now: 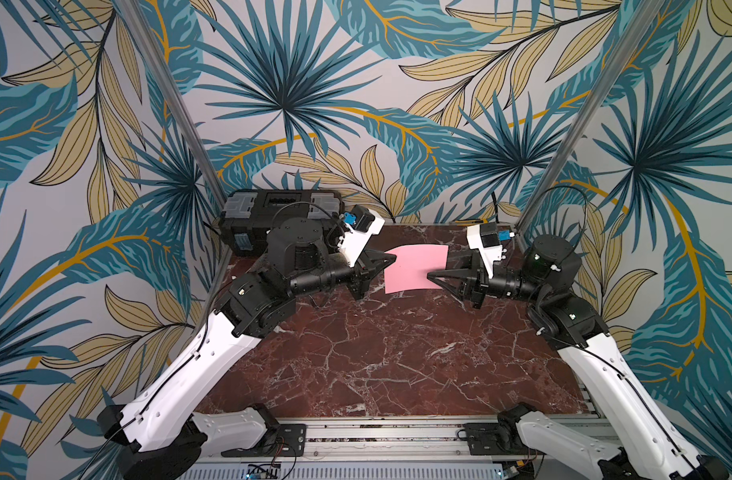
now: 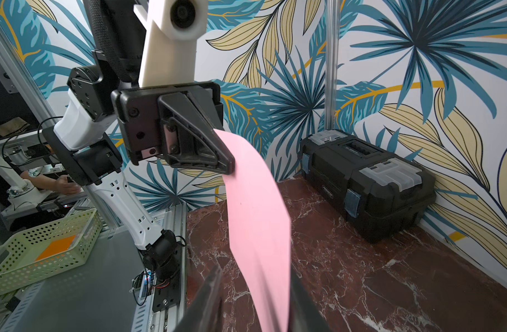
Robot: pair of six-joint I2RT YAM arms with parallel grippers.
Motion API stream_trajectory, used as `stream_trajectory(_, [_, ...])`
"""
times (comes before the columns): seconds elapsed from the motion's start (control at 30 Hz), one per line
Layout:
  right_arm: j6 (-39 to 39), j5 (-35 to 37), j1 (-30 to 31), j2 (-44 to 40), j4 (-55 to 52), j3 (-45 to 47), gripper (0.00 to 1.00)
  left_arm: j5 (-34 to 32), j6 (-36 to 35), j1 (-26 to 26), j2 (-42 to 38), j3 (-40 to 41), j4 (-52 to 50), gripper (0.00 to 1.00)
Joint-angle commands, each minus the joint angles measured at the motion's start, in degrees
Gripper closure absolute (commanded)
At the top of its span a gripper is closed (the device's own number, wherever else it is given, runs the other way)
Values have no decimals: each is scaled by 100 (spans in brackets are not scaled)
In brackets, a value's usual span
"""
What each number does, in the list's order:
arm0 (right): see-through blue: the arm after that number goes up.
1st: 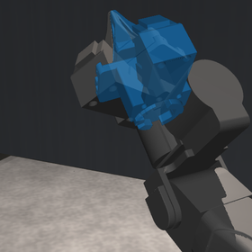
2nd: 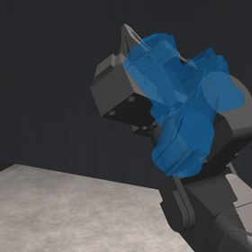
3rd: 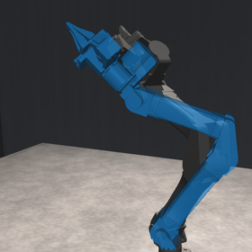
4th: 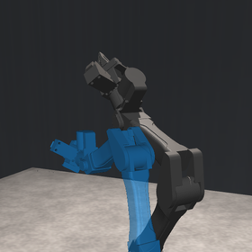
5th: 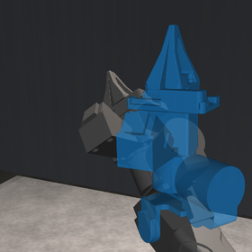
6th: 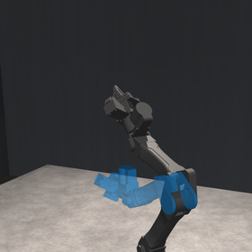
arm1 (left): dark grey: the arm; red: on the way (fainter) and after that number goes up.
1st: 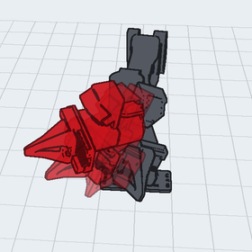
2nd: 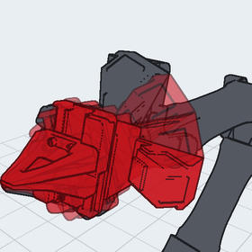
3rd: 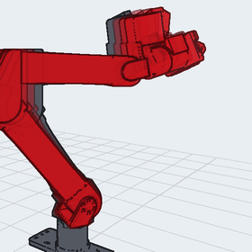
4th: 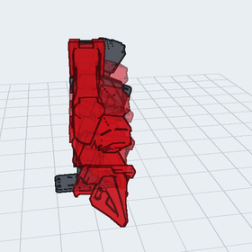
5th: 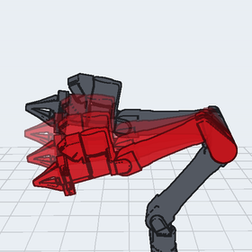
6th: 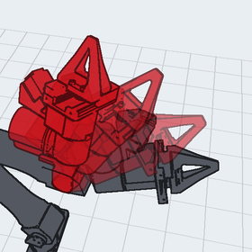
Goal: Fold the square paper along the opposite sides
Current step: Pick up the paper from the center of the board.
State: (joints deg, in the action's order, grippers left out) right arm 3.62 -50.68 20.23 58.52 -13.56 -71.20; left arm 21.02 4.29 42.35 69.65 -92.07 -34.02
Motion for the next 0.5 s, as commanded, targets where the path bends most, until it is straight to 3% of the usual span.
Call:
stream_trajectory(0.0, [-71,105,-8,-42,-85,-30,72,-6,-36,20,-66,-263,123,100])
stream_trajectory(0.1, [-72,234,-1,-78,-88,-17,82,-44,-52,28,-48,-309,93,100])
stream_trajectory(0.17, [-56,327,-6,-103,-77,-10,98,-77,-60,24,-39,-319,72,100])
stream_trajectory(0.23, [-5,405,-4,-118,-39,-6,100,-101,-69,24,-39,-315,72,100])
stream_trajectory(0.27, [22,420,-1,-124,3,8,100,-119,-83,20,-51,-305,79,91])
stream_trajectory(0.3, [52,428,-4,-145,46,26,100,-129,-103,27,-66,-267,112,76])
stream_trajectory(0.37, [139,427,-4,-154,284,64,100,-88,-231,15,-171,-73,295,36])
stream_trajectory(0.4, [167,401,-3,-149,326,62,100,-3,-316,3,-223,30,392,21])
stream_trajectory(0.47, [224,319,-2,-123,388,24,100,400,-473,-125,-323,189,585,5])
